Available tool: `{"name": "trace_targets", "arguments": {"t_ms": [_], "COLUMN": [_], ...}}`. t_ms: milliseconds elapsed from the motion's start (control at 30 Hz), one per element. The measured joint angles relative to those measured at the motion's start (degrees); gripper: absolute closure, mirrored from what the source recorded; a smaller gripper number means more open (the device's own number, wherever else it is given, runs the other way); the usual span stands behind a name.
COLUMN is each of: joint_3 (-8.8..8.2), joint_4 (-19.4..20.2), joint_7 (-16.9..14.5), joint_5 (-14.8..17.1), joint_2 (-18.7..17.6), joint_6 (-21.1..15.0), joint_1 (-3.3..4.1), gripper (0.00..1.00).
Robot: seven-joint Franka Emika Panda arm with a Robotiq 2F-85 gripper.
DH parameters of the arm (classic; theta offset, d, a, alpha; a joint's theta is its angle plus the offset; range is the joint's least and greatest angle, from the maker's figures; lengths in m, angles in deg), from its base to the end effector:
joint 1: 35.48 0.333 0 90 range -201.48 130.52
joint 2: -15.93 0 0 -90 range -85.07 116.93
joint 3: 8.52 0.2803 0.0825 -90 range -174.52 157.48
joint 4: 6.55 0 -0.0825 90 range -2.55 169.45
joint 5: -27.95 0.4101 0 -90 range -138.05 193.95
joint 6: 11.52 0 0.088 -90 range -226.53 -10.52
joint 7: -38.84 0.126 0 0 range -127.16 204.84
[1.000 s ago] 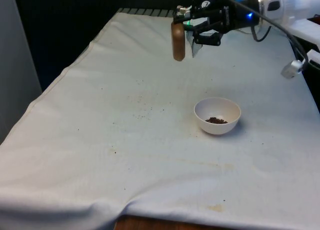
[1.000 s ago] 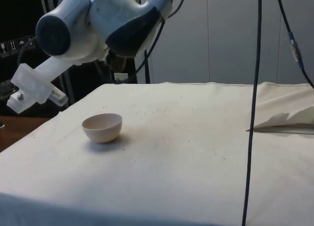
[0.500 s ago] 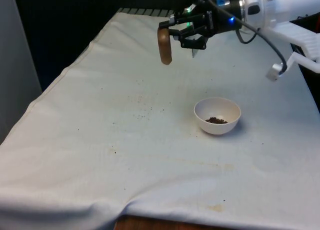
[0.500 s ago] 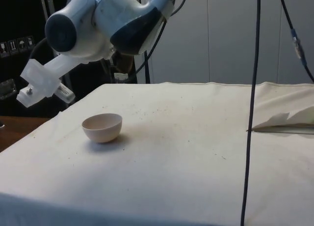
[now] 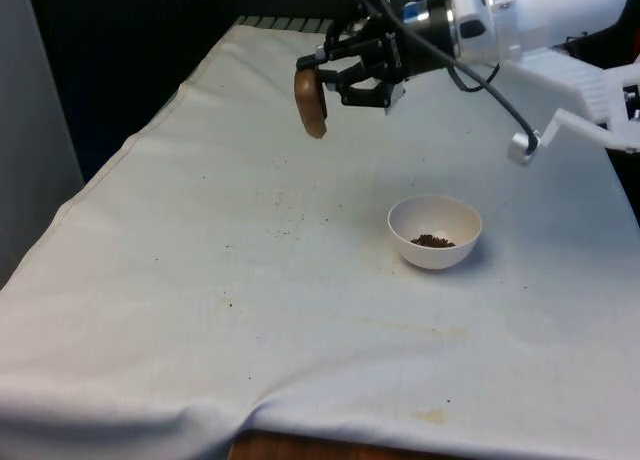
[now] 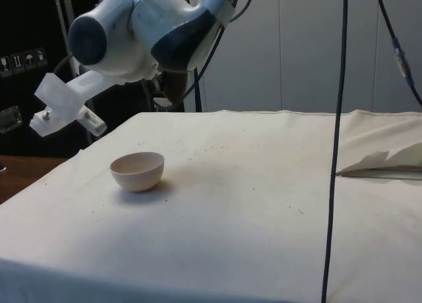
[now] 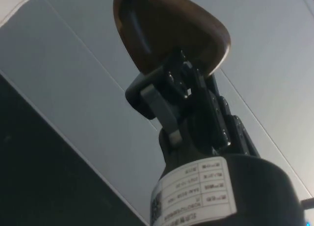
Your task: Pour the coffee beans from the cup into the bowl.
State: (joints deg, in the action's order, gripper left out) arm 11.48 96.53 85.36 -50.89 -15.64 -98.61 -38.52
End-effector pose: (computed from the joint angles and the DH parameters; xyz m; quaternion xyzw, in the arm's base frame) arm 0.6179 0.0436 0.2191 0.7998 0.0226 0.0254 0.5994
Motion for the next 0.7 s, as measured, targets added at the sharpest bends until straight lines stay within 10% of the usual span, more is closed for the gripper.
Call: {"name": "trace_targets", "arguments": {"t_ms": [700], "joint_3": [-5.21], "joint_4": [0.8], "joint_7": [-0.2], "joint_5": [4.7], "joint_2": [0.0], "joint_6": [-7.2], "joint_1": [-0.06], "gripper": [0.97]}}
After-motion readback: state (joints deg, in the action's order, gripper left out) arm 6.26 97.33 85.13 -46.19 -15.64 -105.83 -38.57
